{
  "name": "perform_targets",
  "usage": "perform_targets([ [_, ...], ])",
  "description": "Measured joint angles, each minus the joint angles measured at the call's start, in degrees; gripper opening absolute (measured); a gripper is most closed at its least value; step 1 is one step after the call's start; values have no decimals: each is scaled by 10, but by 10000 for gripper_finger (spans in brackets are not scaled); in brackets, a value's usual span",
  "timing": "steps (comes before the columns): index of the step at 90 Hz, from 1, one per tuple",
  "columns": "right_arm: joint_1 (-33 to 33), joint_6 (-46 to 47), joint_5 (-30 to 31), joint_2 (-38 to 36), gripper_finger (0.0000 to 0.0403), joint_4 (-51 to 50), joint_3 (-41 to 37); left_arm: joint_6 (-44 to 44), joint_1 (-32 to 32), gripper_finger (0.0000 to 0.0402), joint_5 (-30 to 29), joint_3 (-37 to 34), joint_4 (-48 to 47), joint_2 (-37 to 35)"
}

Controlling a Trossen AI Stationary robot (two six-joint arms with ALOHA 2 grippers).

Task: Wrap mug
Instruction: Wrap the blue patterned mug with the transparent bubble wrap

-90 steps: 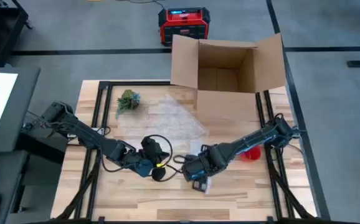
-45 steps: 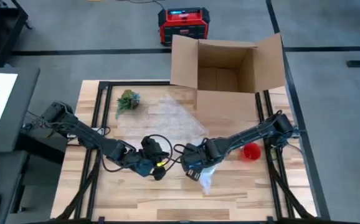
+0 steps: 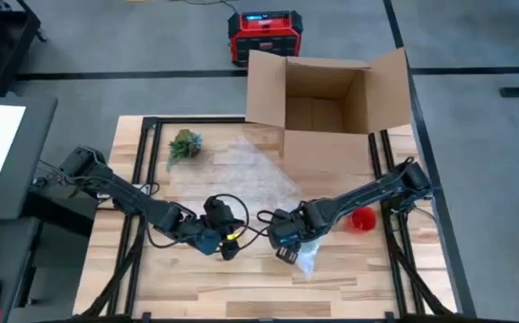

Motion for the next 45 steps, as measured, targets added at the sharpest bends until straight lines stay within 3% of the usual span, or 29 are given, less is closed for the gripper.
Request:
perform_targets([
  [45, 31, 10, -20, 43, 148, 6, -16, 0, 0, 0, 0, 0, -1, 0],
])
